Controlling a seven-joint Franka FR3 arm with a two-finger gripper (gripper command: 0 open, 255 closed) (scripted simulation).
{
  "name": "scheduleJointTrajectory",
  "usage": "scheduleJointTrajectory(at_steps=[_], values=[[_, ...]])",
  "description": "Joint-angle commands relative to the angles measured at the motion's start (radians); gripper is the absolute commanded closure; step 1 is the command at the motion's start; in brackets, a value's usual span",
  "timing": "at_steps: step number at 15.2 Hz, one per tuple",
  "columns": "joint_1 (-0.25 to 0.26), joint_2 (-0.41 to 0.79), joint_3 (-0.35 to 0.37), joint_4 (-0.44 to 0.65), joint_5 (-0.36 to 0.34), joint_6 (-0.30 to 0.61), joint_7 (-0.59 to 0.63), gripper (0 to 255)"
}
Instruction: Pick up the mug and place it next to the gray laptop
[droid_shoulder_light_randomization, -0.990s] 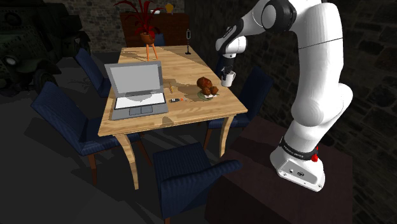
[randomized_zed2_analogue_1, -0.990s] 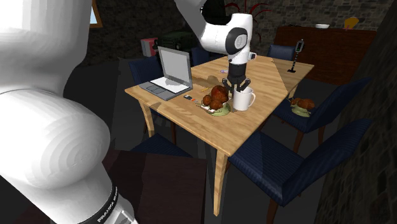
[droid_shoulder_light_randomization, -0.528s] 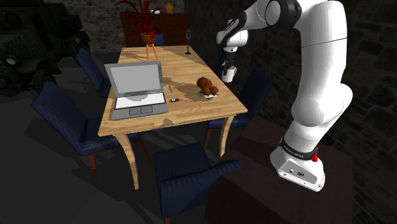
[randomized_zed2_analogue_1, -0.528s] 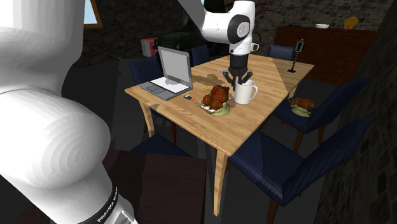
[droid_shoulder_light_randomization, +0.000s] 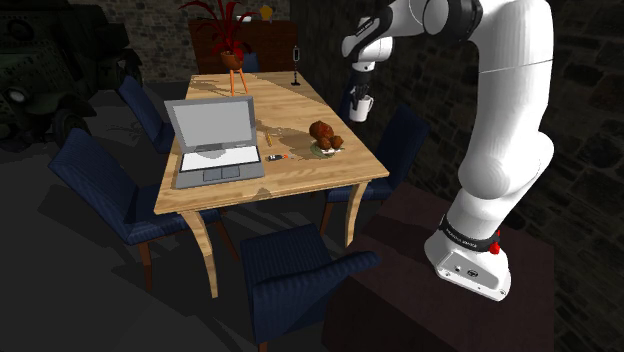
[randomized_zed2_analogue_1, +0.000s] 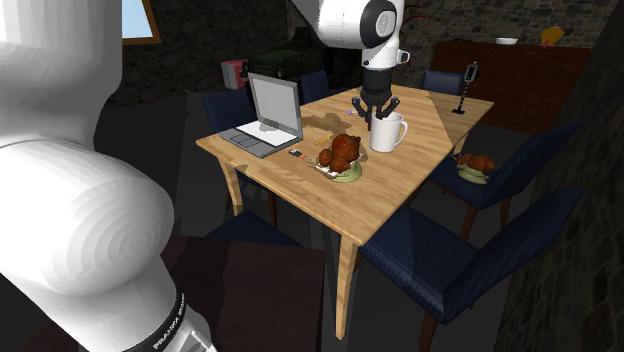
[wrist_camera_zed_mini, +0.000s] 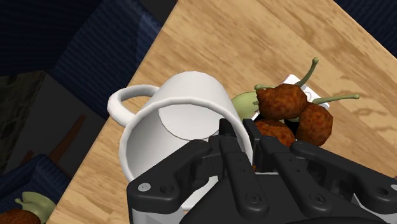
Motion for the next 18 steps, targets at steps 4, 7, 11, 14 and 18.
scheduleJointTrajectory(at_steps=[4, 7, 11, 14, 18], values=[[0.004, -0.029, -0.005, 0.03, -0.012, -0.058, 0.008, 255], [0.005, -0.043, -0.007, 0.052, -0.017, -0.093, 0.012, 255], [0.006, -0.059, -0.01, 0.084, -0.024, -0.14, 0.015, 255], [0.007, -0.07, -0.012, 0.11, -0.028, -0.177, 0.018, 255], [0.006, -0.08, -0.014, 0.15, -0.033, -0.226, 0.02, 255]])
